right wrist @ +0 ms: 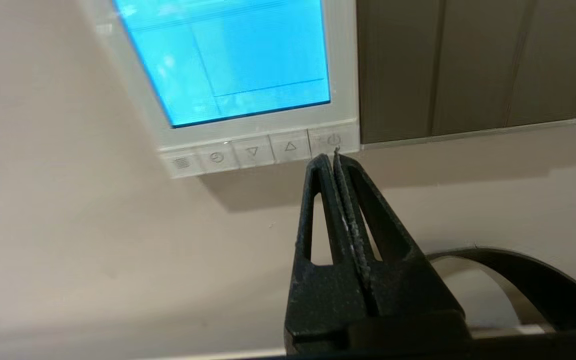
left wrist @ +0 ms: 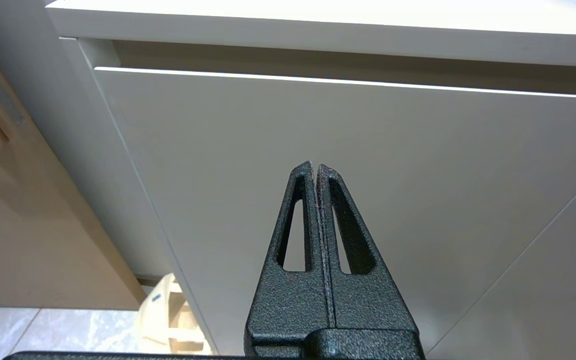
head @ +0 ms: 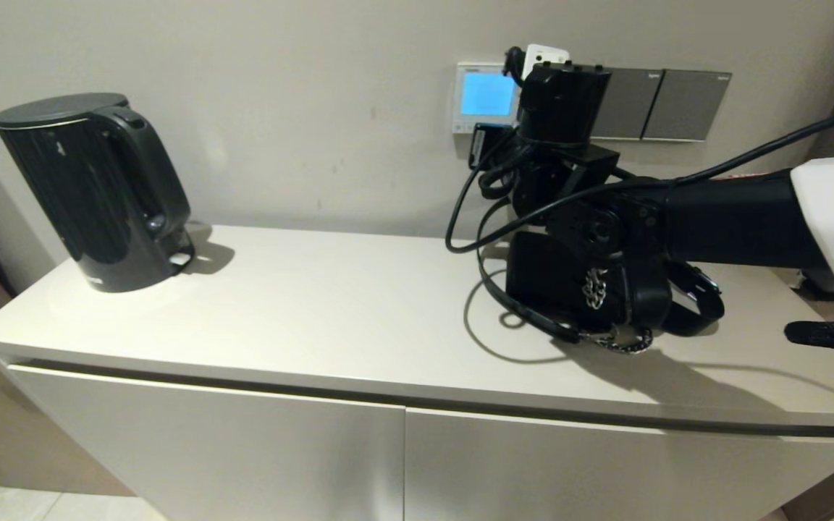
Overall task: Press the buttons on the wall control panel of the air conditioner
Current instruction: Turn off the central air conditioner
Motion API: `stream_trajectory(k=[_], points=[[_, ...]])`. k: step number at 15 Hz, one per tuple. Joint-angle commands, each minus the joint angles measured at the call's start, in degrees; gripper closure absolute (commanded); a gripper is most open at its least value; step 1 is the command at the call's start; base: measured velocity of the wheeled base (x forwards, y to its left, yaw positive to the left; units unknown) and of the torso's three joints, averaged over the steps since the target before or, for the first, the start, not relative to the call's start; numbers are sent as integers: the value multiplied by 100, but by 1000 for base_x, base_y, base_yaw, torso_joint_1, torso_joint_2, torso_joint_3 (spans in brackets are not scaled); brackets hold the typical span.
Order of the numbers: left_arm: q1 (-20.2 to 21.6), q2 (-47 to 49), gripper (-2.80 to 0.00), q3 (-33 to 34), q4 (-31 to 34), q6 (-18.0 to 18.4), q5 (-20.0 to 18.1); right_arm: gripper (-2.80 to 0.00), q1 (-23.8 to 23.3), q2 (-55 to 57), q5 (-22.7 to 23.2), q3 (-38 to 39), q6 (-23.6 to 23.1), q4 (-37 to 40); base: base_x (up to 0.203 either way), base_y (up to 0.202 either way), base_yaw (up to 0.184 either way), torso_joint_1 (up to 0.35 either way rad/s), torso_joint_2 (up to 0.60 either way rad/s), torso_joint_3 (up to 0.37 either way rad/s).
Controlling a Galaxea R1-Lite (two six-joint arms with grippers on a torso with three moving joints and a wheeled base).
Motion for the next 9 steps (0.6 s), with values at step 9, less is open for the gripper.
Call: stream_trajectory(k=[9], points=[[0, 6, 0, -18, 50, 2, -7, 0, -125, -2466, -68, 2210, 5, -33, 0, 0, 0, 0, 0, 0]])
